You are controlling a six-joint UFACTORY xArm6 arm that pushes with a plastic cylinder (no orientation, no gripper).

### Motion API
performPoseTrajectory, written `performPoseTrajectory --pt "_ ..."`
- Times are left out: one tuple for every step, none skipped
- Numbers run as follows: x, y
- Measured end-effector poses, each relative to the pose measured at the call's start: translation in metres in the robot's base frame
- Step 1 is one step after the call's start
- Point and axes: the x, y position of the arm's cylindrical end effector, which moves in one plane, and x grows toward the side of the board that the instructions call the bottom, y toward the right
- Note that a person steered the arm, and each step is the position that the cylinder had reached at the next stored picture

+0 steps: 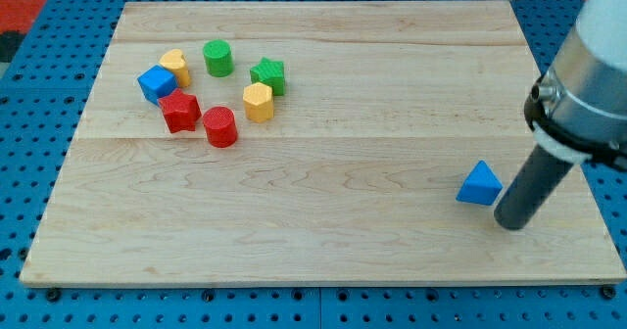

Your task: Move the blue triangle in between green blocks

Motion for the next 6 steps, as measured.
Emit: performPoseTrajectory --pt "-0.039 -0.016" --pt "-0.055 -0.045" --pt "-0.024 -0.046" --pt "-0.044 -0.064" --pt "-0.085 -0.072" --pt "-0.111 -0.073"
